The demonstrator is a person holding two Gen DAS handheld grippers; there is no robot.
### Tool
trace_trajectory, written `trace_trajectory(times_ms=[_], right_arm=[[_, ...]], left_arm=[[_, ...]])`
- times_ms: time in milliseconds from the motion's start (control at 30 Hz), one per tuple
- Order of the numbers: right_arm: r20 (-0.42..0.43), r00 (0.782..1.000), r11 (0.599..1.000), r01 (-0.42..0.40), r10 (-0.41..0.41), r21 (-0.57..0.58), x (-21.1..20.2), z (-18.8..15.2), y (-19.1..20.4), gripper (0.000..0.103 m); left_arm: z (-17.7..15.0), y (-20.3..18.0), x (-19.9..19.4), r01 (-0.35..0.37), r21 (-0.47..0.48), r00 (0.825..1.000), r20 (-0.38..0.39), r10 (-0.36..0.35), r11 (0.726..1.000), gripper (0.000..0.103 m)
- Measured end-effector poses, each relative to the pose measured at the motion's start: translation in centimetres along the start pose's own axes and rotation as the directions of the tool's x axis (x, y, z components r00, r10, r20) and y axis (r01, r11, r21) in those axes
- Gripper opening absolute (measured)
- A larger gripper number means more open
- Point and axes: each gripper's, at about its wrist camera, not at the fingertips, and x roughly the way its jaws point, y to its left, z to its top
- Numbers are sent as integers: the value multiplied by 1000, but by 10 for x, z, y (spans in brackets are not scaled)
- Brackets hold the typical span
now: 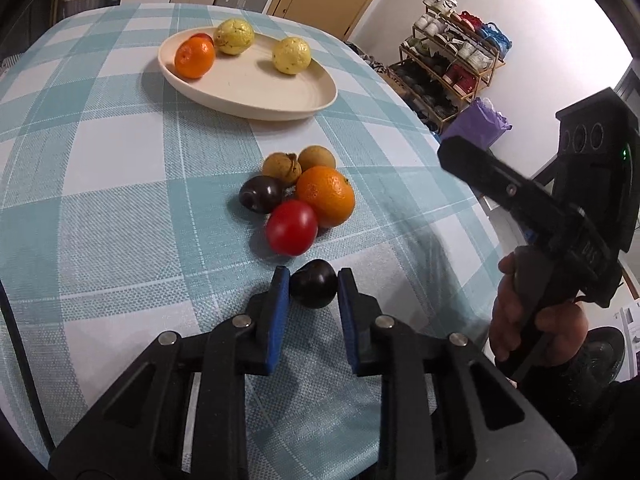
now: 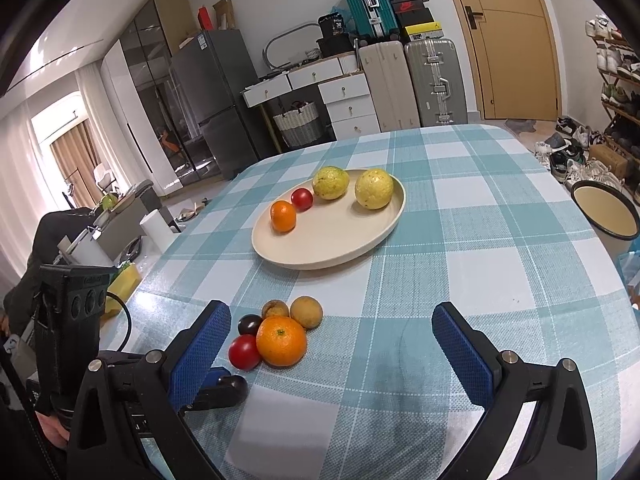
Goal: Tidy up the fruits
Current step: 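Grasp a dark plum with the left tool while the right tool grasps the orange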
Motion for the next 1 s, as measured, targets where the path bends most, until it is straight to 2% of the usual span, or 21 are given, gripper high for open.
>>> trace_trajectory(times_ms=[467,767,867,1000], right_arm=[[-79,993,996,-83,85,21,18,-12,9,103],[-123,978,979,-149,167,142,39,-13,3,102],[-136,975,974,-153,176,168,44,-13,2,98],[-165,965,969,-173,202,174,51,-12,4,85]], left_arm=[[3,27,-24,-25,-64,998,62,29,998,21],[2,43,-34,-39,-109,995,86,48,993,21],[2,46,-35,-47,-119,995,86,58,992,21],[3,49,-37,-49,-123,994,90,61,991,21]])
